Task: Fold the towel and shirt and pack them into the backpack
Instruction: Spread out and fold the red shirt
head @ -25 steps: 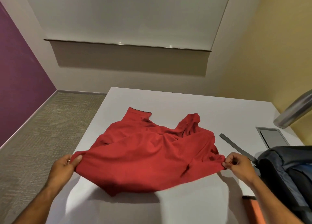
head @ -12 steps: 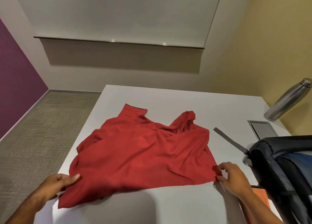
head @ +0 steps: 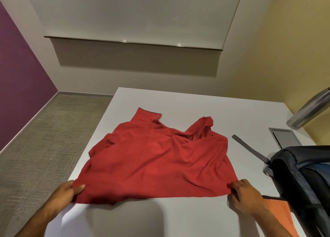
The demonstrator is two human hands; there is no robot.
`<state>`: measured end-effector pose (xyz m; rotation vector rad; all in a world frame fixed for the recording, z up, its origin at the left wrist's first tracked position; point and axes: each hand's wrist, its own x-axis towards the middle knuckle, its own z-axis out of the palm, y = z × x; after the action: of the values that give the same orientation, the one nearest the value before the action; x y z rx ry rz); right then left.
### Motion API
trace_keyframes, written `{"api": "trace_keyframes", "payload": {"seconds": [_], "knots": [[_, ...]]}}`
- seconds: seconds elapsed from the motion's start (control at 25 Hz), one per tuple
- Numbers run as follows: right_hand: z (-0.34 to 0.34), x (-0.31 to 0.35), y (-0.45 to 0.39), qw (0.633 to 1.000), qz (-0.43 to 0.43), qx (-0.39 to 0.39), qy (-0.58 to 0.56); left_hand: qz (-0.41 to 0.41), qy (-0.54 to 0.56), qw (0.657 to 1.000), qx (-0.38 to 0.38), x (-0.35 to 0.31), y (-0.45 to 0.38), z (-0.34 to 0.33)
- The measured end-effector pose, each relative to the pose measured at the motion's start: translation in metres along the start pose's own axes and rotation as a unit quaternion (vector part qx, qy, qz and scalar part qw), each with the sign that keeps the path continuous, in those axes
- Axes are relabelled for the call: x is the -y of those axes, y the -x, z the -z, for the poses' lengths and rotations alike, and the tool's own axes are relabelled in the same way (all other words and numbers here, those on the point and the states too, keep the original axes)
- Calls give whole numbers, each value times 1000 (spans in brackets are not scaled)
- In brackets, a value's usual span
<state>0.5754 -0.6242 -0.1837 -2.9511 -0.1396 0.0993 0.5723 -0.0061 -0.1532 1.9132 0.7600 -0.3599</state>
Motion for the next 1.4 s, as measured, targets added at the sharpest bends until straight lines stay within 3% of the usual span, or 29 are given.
{"api": "trace_keyframes", "payload": {"seconds": [0.16, 0.24, 0.4, 0.52, 0.64, 0.84, 0.96, 1.12, 1.16, 1.2, 1.24, 1.32, 1.36, 1.4], "knots": [[22, 9, -10, 972, -130, -94, -173, -60, 60, 993, -85, -25, -8, 0], [34, 6, -19, 949, -139, -165, -228, -84, 44, 988, -119, -36, -14, 2], [61, 0, -31, 990, -10, -113, -82, -112, 41, 984, -132, -64, -28, 13], [85, -3, -34, 987, 3, -158, 31, -116, 72, 982, -133, -84, -32, 28], [83, -3, -15, 984, 33, -154, 89, -99, 73, 988, -95, -77, -21, 38], [40, -10, 45, 992, 99, 68, 33, 3, -47, 998, 29, 7, -5, 41], [31, -6, 65, 980, 63, 186, 38, 57, -111, 989, 77, 63, -8, 41], [32, 16, 70, 952, 88, 220, 191, 57, -195, 972, 121, 105, -20, 46], [39, 32, 71, 965, -2, 259, 31, 59, -220, 967, 114, 99, -16, 45], [52, 47, 69, 962, -77, 242, -103, 55, -242, 963, 105, 94, -13, 45], [60, 53, 69, 961, -85, 236, -116, 54, -261, 959, 95, 84, -8, 43], [62, 44, 65, 946, 100, 294, 88, 54, -314, 943, 93, 71, -8, 41], [60, 37, 58, 937, 103, 303, 138, 56, -342, 933, 98, 65, -8, 41], [65, 37, 55, 947, 60, 293, 118, 56, -366, 924, 99, 58, -10, 40]]}}
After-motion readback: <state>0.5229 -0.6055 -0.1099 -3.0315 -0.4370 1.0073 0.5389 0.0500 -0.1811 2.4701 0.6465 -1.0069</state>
